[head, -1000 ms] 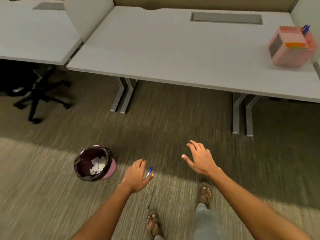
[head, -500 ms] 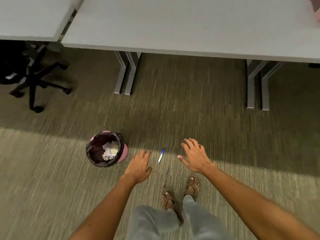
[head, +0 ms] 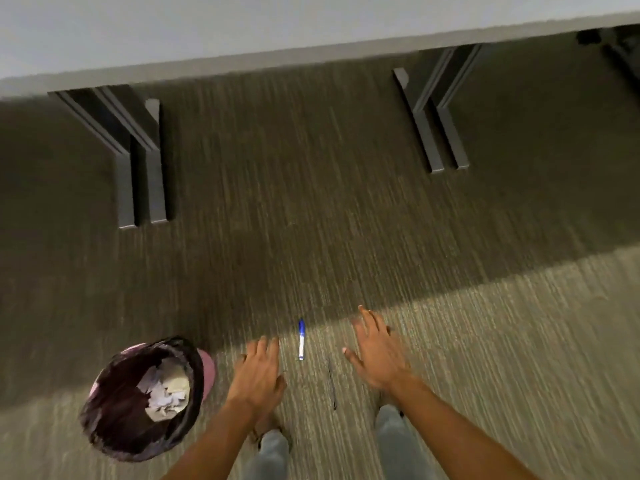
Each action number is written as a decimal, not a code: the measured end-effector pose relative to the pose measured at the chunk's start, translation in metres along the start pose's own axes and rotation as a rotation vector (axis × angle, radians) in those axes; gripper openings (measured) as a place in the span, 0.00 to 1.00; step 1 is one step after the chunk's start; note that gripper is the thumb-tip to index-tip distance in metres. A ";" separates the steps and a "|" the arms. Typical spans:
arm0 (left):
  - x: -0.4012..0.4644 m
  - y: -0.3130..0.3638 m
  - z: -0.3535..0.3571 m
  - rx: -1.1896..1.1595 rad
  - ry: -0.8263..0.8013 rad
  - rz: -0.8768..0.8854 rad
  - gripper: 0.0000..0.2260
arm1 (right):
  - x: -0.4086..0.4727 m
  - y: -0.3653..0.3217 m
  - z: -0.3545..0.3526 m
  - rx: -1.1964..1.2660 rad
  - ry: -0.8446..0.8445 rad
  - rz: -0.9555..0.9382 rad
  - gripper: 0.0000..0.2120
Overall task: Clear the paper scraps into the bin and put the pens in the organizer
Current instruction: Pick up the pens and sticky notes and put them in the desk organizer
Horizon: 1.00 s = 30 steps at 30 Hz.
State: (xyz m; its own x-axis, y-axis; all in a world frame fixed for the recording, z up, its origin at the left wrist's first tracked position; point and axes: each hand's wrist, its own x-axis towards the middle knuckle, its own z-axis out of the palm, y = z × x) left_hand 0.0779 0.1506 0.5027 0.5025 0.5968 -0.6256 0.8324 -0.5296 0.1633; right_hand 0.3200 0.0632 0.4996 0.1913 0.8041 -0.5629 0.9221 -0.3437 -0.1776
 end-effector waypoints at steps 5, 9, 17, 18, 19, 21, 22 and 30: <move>0.068 -0.033 0.075 -0.010 -0.035 0.053 0.34 | 0.026 0.008 0.104 0.091 0.003 0.165 0.31; 0.135 -0.049 0.153 -0.015 -0.041 0.092 0.32 | 0.062 0.024 0.199 0.164 -0.008 0.217 0.29; 0.270 -0.057 0.313 -0.189 -0.007 -0.088 0.34 | 0.151 0.041 0.379 0.229 -0.084 0.257 0.32; 0.283 -0.056 0.326 -0.252 -0.007 -0.145 0.36 | 0.158 0.041 0.395 0.240 -0.097 0.268 0.33; 0.294 -0.054 0.336 -0.313 0.002 -0.199 0.37 | 0.164 0.041 0.410 0.245 -0.106 0.277 0.33; 0.311 -0.051 0.352 -0.400 0.043 -0.276 0.40 | 0.174 0.040 0.434 0.238 -0.119 0.290 0.34; 0.320 -0.049 0.358 -0.441 0.065 -0.300 0.41 | 0.179 0.039 0.443 0.230 -0.123 0.297 0.34; 0.375 -0.030 0.366 -0.470 0.135 -0.305 0.23 | 0.195 0.043 0.468 0.294 -0.093 0.275 0.31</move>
State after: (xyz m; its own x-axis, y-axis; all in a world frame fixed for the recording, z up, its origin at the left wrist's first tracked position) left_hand 0.1559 0.1702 -0.0162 0.2230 0.7688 -0.5993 0.9434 -0.0154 0.3314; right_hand 0.2391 -0.0218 0.0042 0.3734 0.6202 -0.6899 0.7030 -0.6744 -0.2258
